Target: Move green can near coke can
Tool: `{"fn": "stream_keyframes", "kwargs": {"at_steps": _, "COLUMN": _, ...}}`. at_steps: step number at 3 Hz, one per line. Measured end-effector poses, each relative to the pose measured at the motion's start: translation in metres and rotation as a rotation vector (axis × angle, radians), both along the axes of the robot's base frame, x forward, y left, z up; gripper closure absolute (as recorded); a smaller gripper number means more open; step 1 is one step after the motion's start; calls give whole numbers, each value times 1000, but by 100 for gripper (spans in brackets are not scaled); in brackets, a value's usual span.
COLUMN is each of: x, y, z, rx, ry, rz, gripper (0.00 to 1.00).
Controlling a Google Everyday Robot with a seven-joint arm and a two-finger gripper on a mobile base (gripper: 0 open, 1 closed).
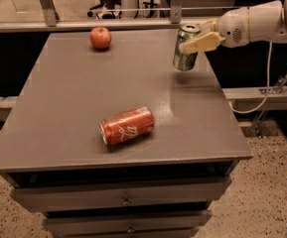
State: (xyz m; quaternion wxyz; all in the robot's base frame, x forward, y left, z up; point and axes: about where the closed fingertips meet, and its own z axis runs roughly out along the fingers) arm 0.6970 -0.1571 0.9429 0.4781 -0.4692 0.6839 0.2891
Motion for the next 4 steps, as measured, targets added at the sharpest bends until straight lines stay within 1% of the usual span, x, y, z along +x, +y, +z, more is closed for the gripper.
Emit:
{"fn": "stream_keyframes", "kwargs": {"at_steps": 1, "x": -46, "y": -1, "z": -11, "rx": 17, "ry": 35, "rz": 79, "gripper": 100}}
{"fn": "stream_keyframes", "kwargs": {"at_steps": 2, "x": -78, "y": -2, "z": -22, "rx": 33, "ry": 56, "rz": 130, "gripper": 100}}
{"fn": "stream_keyframes", "kwargs": {"at_steps": 3, "x": -100, "y": 3, "z": -28, "rx": 23, "ry": 50, "rz": 185, "gripper": 100}}
{"fn": "stream_keyframes", "kwargs": {"at_steps": 4, "x": -118, "y": 10, "z": -32, "rx": 9, "ry": 58, "rz": 239, "gripper": 100}}
